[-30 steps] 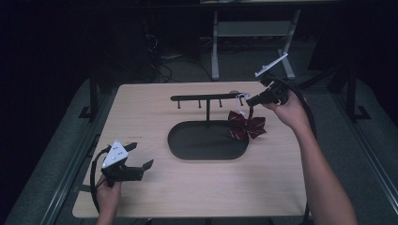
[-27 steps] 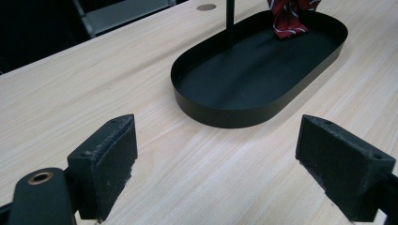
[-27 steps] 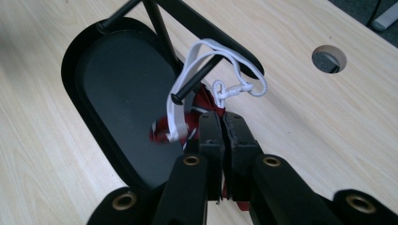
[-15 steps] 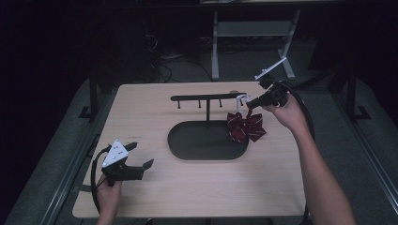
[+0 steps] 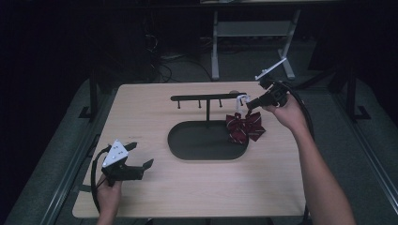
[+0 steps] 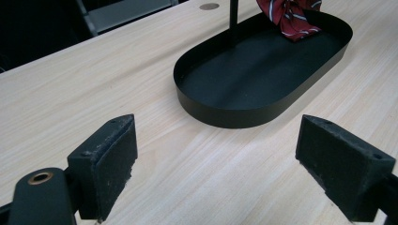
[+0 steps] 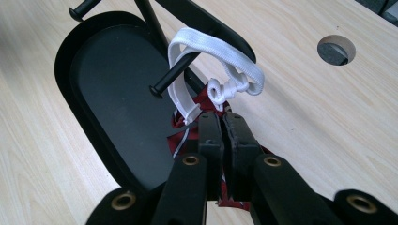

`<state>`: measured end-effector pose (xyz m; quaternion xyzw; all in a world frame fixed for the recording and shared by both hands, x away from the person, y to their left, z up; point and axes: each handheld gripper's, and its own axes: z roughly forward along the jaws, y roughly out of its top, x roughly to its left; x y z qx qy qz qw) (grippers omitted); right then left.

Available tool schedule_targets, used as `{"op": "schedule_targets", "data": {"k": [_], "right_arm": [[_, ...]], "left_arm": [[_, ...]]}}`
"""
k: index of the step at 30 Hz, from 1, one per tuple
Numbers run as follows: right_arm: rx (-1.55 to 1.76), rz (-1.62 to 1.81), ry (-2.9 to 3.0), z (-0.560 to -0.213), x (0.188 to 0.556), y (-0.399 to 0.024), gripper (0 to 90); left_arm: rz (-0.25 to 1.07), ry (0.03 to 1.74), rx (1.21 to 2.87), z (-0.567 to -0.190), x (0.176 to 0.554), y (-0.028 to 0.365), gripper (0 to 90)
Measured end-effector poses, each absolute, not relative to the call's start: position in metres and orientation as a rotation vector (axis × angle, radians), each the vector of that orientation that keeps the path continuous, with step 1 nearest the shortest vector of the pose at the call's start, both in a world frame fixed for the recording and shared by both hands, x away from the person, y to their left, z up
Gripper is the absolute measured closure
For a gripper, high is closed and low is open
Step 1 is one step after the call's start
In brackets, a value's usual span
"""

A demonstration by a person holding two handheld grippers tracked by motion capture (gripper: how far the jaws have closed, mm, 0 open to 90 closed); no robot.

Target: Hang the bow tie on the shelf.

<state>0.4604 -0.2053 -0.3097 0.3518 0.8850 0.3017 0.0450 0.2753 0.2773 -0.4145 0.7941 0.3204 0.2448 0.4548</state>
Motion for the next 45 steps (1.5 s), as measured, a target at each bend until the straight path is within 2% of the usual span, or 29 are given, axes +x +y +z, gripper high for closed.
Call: {"op": "schedule_targets", "data": {"k": [32,45], "right_arm": [[1.103,0.949,2.702,-0.322,0.462,-0.207,85.9],[1.084,0.968,2.726,-0.328,0.458,-0.210,80.6]], "left_arm": [[0.602,0.779,1.964,-0.414,0.275,0.275,13.0],[0.601,0.784,1.960,-0.415,0.274,0.275,12.9]]}}
